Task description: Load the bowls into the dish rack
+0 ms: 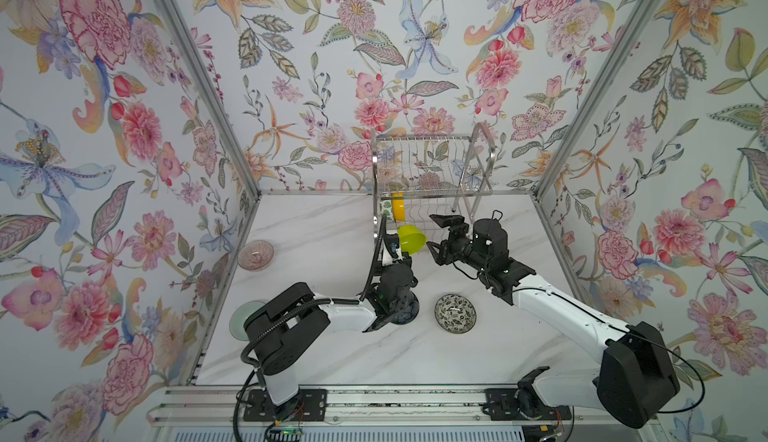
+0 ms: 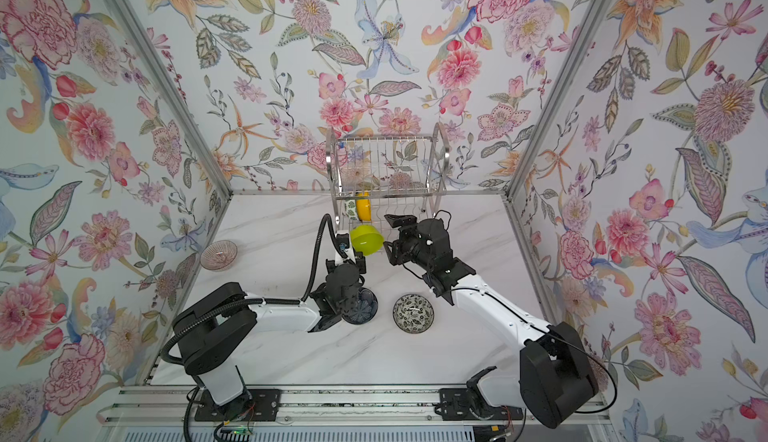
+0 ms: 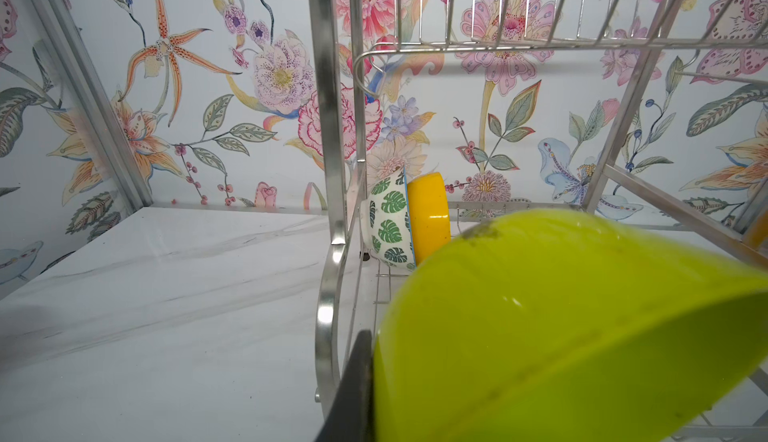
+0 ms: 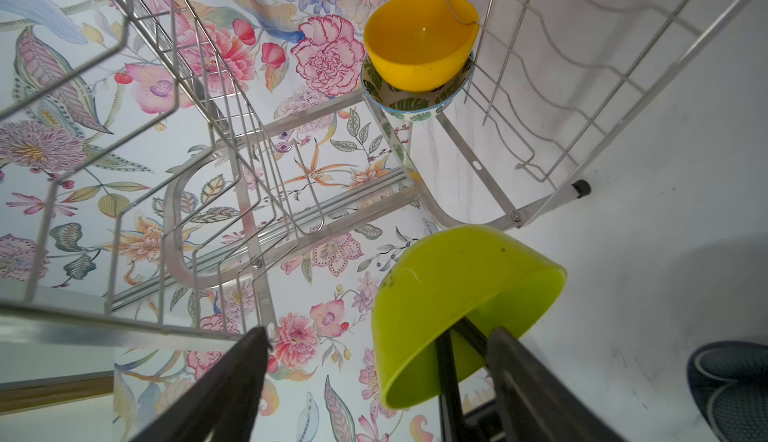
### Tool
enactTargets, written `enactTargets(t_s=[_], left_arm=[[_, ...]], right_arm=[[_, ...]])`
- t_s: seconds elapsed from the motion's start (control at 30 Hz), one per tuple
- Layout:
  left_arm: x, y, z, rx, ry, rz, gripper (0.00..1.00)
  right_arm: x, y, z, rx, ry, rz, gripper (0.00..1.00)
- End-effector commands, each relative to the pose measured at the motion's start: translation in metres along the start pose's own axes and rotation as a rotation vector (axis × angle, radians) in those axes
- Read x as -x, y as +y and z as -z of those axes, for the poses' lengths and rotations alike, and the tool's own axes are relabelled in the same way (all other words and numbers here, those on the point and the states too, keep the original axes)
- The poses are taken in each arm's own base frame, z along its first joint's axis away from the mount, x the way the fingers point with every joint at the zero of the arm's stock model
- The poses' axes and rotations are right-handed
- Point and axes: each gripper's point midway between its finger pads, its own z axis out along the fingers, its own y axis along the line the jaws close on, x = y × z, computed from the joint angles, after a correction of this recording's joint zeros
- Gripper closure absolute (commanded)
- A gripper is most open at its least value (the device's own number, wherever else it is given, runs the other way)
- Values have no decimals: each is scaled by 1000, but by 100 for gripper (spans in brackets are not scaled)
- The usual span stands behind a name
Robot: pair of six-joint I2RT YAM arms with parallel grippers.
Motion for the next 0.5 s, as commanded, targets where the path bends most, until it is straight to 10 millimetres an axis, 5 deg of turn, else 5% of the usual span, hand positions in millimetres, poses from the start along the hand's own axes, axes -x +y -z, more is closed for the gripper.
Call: enactTargets(t_s=[0.0, 0.47], left_arm=[[4, -6, -1, 10, -12, 27, 100], [0, -17, 4, -8, -4, 16, 100]], right_arm=[[-9, 8, -6, 51, 50, -52, 23], [-25, 4, -20, 69, 83, -107, 53]])
